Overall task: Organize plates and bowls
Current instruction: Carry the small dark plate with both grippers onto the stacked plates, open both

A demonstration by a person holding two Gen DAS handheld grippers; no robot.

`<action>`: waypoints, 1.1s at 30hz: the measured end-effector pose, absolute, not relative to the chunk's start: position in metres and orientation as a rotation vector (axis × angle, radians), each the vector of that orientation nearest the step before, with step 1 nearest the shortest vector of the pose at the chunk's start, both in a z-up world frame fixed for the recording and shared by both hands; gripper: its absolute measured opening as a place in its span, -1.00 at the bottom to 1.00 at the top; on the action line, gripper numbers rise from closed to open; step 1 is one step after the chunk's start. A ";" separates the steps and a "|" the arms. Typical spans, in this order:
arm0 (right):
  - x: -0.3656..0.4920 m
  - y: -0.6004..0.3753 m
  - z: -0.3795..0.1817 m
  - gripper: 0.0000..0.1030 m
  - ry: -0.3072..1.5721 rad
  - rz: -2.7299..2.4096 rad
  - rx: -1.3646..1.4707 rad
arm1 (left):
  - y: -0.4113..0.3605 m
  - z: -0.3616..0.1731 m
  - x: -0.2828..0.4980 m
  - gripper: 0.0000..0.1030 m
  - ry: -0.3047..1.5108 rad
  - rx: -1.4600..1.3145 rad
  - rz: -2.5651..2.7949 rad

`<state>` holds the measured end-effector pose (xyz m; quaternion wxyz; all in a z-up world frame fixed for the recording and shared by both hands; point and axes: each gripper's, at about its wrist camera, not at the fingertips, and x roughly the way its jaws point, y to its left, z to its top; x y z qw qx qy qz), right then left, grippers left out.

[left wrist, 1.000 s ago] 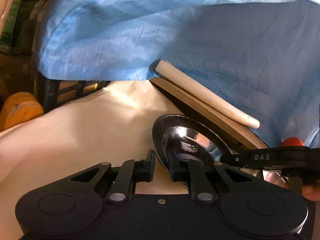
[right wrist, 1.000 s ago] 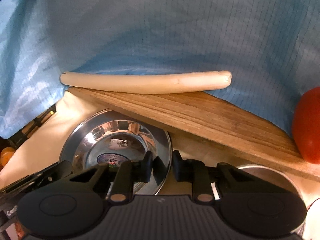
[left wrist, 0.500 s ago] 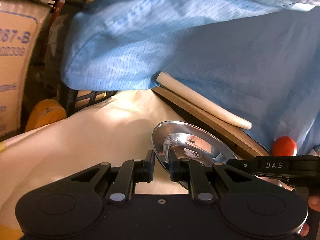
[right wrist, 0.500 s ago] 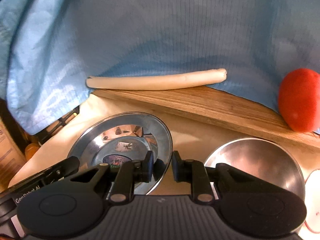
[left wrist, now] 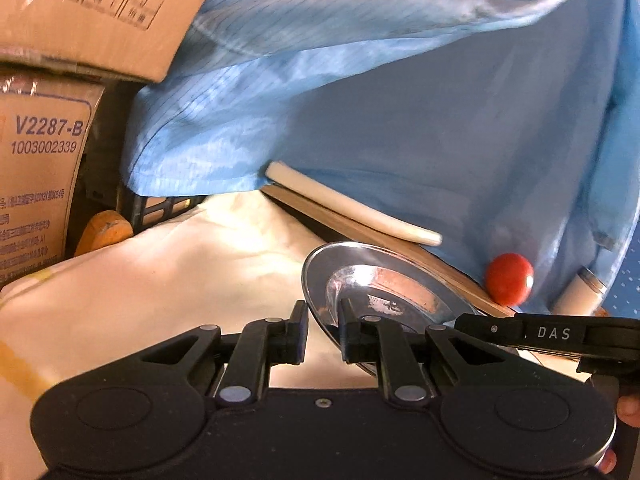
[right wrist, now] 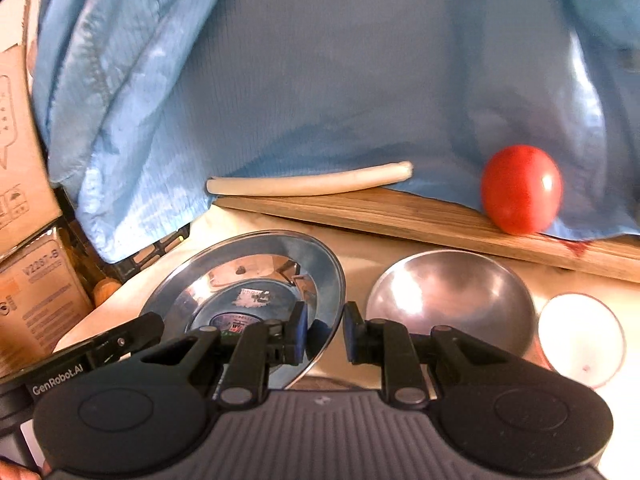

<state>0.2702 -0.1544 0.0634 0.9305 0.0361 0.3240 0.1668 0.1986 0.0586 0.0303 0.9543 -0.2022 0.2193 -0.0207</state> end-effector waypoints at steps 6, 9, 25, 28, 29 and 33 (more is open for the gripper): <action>0.241 -0.173 0.065 -0.59 0.634 0.314 0.089 | 0.034 0.036 0.180 -0.65 0.447 -0.372 -0.068; 0.228 -0.185 0.063 -0.59 0.625 0.299 0.101 | 0.024 0.036 0.173 -0.65 0.452 -0.360 -0.085; 0.171 -0.205 0.039 -0.55 0.587 0.249 0.067 | -0.008 0.029 0.138 -0.63 0.488 -0.255 -0.105; 0.166 -0.204 0.033 -0.55 0.590 0.251 0.069 | -0.009 0.027 0.135 -0.63 0.493 -0.241 -0.101; 0.164 -0.205 0.031 -0.55 0.592 0.252 0.070 | -0.010 0.026 0.134 -0.63 0.496 -0.238 -0.099; 0.159 -0.205 0.025 -0.54 0.593 0.249 0.062 | -0.013 0.022 0.131 -0.62 0.510 -0.216 -0.095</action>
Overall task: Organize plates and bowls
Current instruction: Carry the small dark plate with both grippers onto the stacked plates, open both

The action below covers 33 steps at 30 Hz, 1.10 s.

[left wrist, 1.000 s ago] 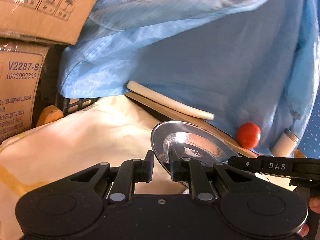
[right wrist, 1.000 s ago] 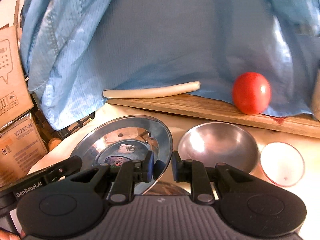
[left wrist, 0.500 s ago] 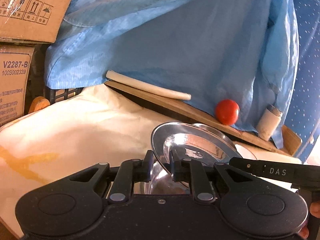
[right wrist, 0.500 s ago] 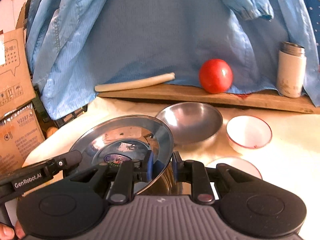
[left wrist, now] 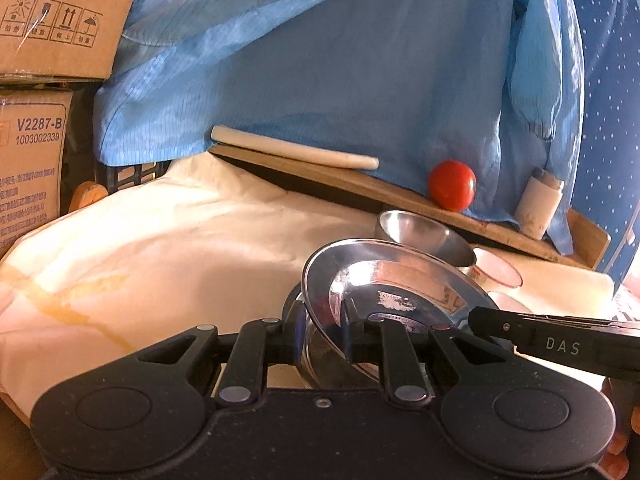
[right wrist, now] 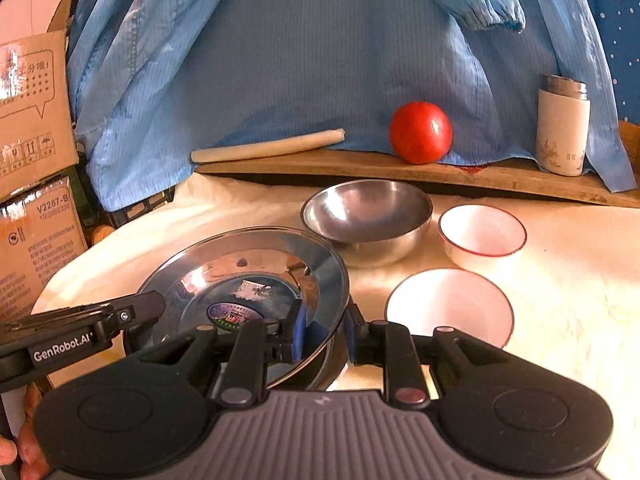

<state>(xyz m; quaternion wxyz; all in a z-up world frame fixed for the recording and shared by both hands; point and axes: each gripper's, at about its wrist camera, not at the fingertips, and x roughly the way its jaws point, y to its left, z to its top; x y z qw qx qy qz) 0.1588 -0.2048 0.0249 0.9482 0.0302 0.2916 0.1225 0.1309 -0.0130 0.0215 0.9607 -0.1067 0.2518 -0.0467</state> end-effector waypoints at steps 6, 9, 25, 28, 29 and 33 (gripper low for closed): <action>0.155 -0.203 0.019 -0.53 0.602 0.251 0.048 | -0.018 0.019 0.129 -0.60 0.523 -0.176 -0.077; 0.154 -0.201 0.018 -0.52 0.601 0.250 0.038 | -0.020 0.018 0.129 -0.60 0.530 -0.164 -0.068; 0.152 -0.194 0.013 -0.48 0.586 0.240 -0.023 | -0.023 0.016 0.130 -0.59 0.540 -0.136 -0.055; 0.151 -0.192 0.012 -0.47 0.579 0.235 -0.044 | -0.022 0.016 0.130 -0.59 0.540 -0.135 -0.056; 0.150 -0.191 0.011 -0.46 0.577 0.233 -0.052 | -0.022 0.016 0.130 -0.59 0.540 -0.132 -0.056; 0.148 -0.188 0.010 -0.44 0.569 0.226 -0.081 | -0.024 0.016 0.129 -0.59 0.538 -0.122 -0.053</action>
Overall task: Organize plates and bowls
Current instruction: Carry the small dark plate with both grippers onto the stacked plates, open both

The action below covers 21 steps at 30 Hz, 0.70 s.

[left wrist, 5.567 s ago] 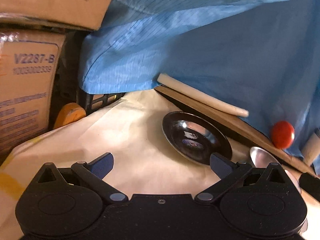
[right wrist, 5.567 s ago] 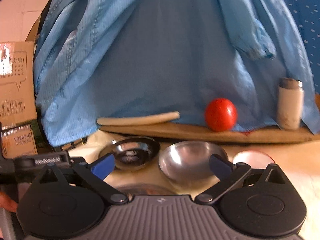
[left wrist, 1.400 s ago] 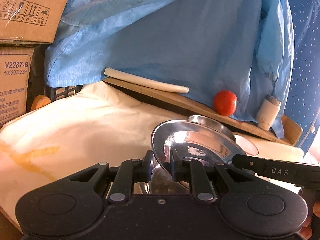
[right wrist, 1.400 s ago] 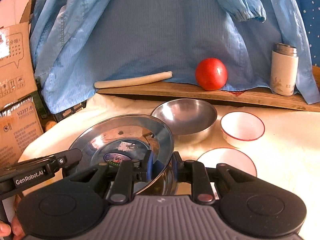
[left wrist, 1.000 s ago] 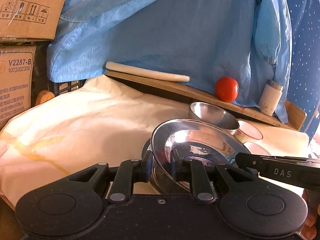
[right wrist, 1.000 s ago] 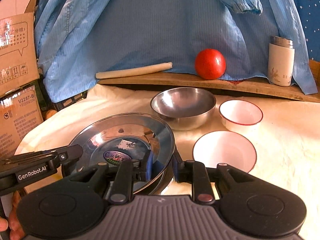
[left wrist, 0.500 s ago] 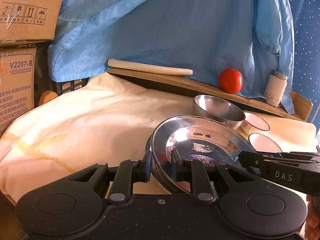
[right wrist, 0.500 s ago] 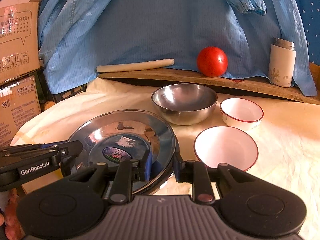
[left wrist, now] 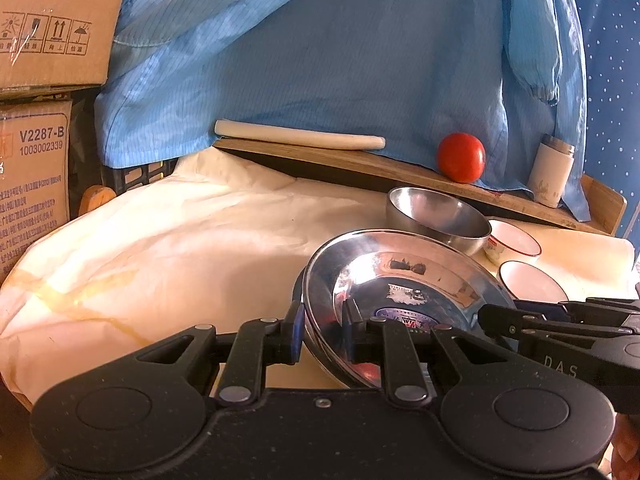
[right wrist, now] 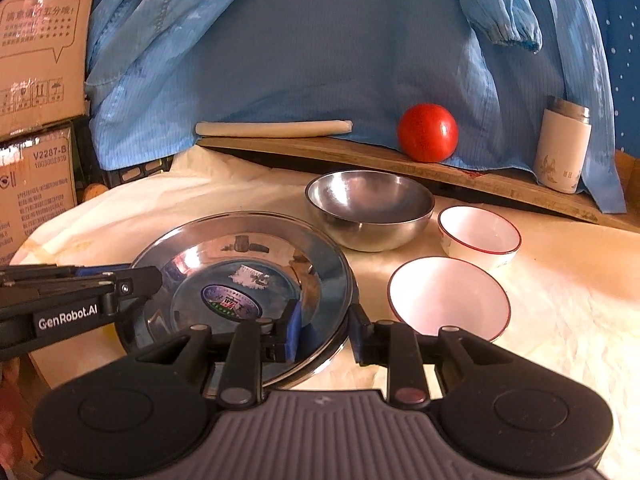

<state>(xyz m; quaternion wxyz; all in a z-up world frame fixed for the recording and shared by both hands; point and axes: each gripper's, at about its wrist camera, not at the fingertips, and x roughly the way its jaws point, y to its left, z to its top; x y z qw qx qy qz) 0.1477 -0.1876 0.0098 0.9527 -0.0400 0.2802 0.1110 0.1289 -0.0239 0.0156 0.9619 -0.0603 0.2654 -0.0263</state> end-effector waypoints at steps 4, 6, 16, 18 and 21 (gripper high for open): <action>0.146 -0.185 0.008 -0.42 0.564 0.218 -0.105 | -0.026 0.015 0.129 -0.58 0.535 -0.112 -0.051; 0.145 -0.184 0.007 -0.44 0.558 0.219 -0.119 | -0.027 0.014 0.128 -0.58 0.534 -0.104 -0.047; 0.141 -0.181 0.005 -0.44 0.536 0.232 -0.137 | -0.024 0.011 0.128 -0.58 0.538 -0.115 -0.036; 0.141 -0.181 0.005 -0.43 0.534 0.233 -0.133 | -0.025 0.010 0.128 -0.57 0.537 -0.116 -0.034; 0.140 -0.184 0.005 -0.35 0.527 0.231 -0.122 | -0.023 0.010 0.129 -0.30 0.534 -0.141 -0.038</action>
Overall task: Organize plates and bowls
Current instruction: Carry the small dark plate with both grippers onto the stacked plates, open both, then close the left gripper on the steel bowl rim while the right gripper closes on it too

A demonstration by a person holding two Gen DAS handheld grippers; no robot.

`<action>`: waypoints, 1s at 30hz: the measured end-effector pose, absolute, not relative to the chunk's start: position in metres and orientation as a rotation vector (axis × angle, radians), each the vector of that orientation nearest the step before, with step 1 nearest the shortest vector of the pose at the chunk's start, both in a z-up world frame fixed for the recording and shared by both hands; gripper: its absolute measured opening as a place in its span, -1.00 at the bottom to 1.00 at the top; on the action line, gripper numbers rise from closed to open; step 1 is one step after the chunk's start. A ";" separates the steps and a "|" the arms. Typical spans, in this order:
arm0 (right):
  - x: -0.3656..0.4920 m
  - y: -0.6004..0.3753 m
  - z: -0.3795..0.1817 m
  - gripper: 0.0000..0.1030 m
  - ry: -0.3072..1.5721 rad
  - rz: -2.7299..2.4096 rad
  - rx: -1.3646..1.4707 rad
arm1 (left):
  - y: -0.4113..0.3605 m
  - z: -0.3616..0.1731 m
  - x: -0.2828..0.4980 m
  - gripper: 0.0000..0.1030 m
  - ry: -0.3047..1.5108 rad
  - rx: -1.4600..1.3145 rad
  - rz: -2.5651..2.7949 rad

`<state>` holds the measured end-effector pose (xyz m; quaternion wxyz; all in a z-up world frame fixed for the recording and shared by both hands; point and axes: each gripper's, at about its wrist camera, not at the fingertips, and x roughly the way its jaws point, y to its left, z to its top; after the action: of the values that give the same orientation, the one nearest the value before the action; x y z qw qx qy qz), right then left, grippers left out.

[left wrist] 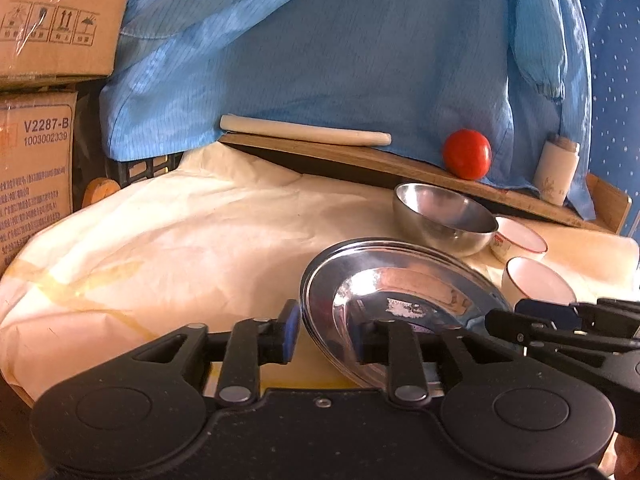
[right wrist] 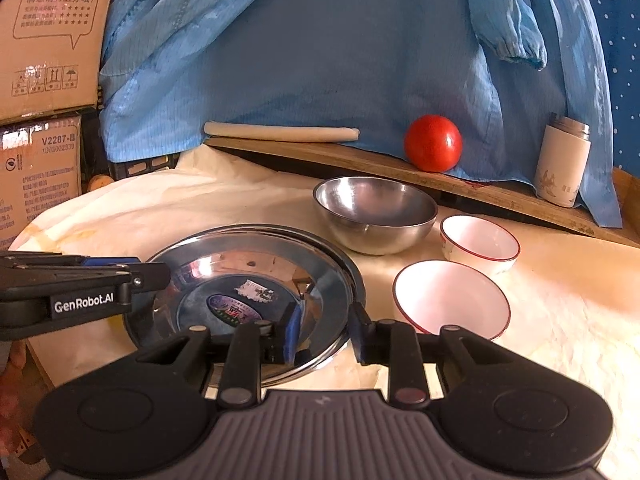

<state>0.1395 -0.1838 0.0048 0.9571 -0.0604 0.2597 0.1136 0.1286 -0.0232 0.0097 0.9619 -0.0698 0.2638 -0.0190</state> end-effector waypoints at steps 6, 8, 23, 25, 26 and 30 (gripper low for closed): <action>0.139 -0.196 0.009 0.25 0.495 0.215 -0.071 | -0.016 0.018 0.126 0.57 0.470 -0.195 -0.028; 0.139 -0.201 0.011 0.46 0.477 0.211 -0.051 | -0.013 0.020 0.128 0.83 0.454 -0.207 -0.023; 0.158 -0.233 0.019 0.99 0.395 0.174 0.064 | -0.009 0.042 0.184 0.98 0.493 -0.261 -0.087; 0.164 -0.238 0.022 0.99 0.385 0.172 0.085 | -0.012 0.046 0.196 0.98 0.508 -0.264 -0.108; 0.168 -0.241 0.024 0.99 0.382 0.171 0.097 | -0.014 0.047 0.203 0.98 0.519 -0.261 -0.119; 0.183 -0.250 0.031 0.99 0.359 0.167 0.136 | -0.023 0.050 0.230 0.98 0.558 -0.254 -0.144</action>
<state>0.1830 -0.2500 0.0310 0.9782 0.0677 0.1780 0.0831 0.2303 -0.0226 0.0500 0.9508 -0.1250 0.2745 -0.0709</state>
